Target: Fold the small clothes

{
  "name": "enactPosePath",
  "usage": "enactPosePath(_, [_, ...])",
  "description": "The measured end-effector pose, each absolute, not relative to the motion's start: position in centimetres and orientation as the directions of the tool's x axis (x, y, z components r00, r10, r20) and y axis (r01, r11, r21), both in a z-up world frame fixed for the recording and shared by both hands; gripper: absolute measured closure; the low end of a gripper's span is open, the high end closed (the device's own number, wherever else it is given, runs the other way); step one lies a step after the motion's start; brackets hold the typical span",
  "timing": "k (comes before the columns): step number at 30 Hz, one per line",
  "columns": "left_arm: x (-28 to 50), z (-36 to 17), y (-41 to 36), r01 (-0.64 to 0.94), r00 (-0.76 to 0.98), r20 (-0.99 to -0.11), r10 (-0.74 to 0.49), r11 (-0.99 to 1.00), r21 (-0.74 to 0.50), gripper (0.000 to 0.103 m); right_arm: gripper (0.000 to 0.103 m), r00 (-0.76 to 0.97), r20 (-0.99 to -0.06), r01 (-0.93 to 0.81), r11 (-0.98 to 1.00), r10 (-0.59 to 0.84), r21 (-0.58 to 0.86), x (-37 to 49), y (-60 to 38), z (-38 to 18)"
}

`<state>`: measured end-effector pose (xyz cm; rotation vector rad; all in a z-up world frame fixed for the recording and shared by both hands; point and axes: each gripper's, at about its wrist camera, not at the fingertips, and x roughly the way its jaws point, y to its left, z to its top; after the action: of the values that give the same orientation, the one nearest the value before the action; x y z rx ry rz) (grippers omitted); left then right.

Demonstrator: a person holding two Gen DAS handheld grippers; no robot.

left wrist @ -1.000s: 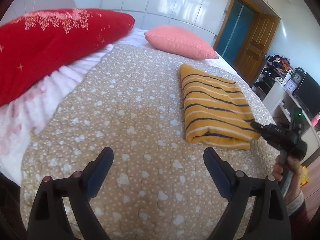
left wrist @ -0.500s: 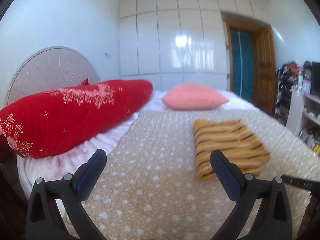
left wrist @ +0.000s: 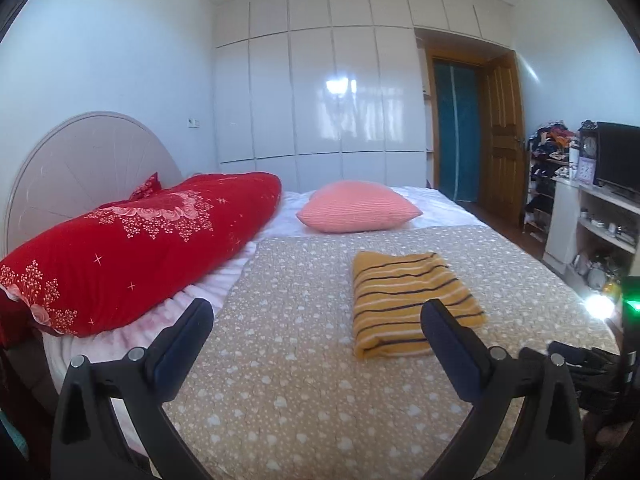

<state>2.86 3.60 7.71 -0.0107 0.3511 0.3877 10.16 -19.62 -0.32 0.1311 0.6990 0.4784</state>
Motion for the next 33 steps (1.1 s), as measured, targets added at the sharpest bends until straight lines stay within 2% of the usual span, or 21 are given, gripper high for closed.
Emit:
enactPosePath(3, [1.4,8.3,3.2,-0.349,0.880,-0.335,0.336,0.937,0.024,0.000,0.029,0.676,-0.573,-0.410,0.882,0.464,0.230,8.7,-19.3,0.9])
enactPosePath(6, [1.4,8.4,3.3,-0.280,0.884,-0.398,0.247,0.960,-0.026,0.000,0.026,0.718,-0.550,-0.415,0.897,0.426,0.154,7.2,-19.1,2.3])
enactPosePath(8, [1.2,8.4,3.5,-0.251,0.890,-0.410,0.198,0.965,-0.078,0.000,0.024,0.744,-0.535,-0.416,0.904,0.399,0.095,6.5,-18.7,2.9])
enactPosePath(12, [1.2,8.0,4.4,-0.261,0.879,-0.447,0.164,0.951,-0.165,0.000,0.021,0.783,-0.506,-0.413,0.911,0.362,0.013,5.2,-18.1,4.2])
enactPosePath(15, [1.8,7.3,4.5,-0.349,0.827,-0.500,0.257,0.932,-0.099,0.000,0.019,0.789,-0.501,-0.411,0.911,0.357,0.001,4.7,-17.7,4.8])
enactPosePath(19, [1.8,6.2,4.8,-0.424,0.778,-0.523,0.349,0.905,-0.026,0.000,0.017,0.784,-0.508,-0.421,0.907,0.357,-0.013,4.5,-16.9,4.9])
enactPosePath(26, [1.5,5.7,5.0,-0.419,0.779,-0.533,0.330,0.907,-0.050,0.000,0.016,0.776,-0.517,-0.450,0.892,0.363,-0.050,3.9,-15.3,4.8])
enactPosePath(33, [2.1,5.0,4.4,-0.416,0.759,-0.555,0.340,0.909,-0.011,0.000,0.016,0.783,-0.533,-0.447,0.885,0.319,-0.127,3.7,-14.3,4.0])
